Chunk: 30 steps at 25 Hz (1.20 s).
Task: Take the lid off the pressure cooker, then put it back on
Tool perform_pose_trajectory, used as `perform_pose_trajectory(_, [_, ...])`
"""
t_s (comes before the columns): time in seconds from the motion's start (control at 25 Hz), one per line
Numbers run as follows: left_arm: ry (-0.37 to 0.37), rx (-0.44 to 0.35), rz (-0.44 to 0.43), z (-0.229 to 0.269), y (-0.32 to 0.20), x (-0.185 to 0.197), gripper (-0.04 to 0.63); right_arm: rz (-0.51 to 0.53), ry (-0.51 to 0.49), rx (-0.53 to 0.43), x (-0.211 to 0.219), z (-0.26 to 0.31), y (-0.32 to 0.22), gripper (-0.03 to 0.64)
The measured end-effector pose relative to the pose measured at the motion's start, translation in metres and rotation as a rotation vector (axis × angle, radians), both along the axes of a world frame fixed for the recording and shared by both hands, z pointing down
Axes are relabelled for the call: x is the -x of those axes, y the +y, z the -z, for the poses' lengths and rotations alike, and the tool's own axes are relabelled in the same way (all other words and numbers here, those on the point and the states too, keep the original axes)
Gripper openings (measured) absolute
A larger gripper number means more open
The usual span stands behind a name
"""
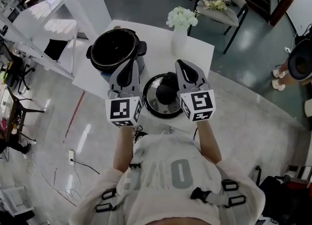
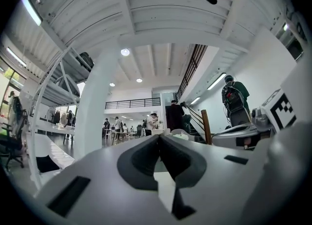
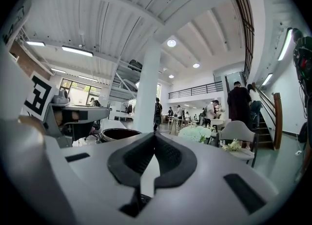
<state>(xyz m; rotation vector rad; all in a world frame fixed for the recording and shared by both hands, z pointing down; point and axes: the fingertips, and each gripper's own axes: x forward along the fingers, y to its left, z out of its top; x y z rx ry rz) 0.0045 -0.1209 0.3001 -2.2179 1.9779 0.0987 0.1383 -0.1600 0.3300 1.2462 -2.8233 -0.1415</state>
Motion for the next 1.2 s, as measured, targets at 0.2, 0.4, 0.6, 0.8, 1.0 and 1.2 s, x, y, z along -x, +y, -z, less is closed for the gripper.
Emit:
perform_pose_trajectory(0.2, [0.015, 0.0, -0.031, -0.006, -0.001, -0.001, 0.018, 0.002, 0.039, 0.005, -0.002, -0.01, 0.001, 0.009])
perform_pose_trajectory(0.4, [-0.048, 0.056, -0.258, -0.026, -0.01, -0.034, 0.028, 0.137, 0.092, 0.07, 0.005, -0.029, 0.012, 0.088])
perform_pose_trajectory(0.6, [-0.249, 0.305, -0.727, -0.108, -0.004, -0.085, 0.248, 0.365, 0.226, 0.193, 0.014, -0.084, 0.036, 0.273])
perform_pose_trajectory(0.8, [-0.331, 0.581, -0.957, -0.191, 0.008, -0.096, 0.284, 0.527, 0.399, 0.346, 0.016, -0.166, 0.051, 0.366])
perform_pose_trajectory(1.0, [-0.344, 0.702, -1.044, -0.234, 0.01, -0.107, 0.284, 0.508, 0.473, 0.445, 0.013, -0.227, 0.046, 0.364])
perform_pose_trajectory(1.2, [-0.466, 0.699, -1.046, -0.249, 0.004, -0.104, 0.285, 0.48, 0.497, 0.434, 0.012, -0.242, 0.042, 0.293])
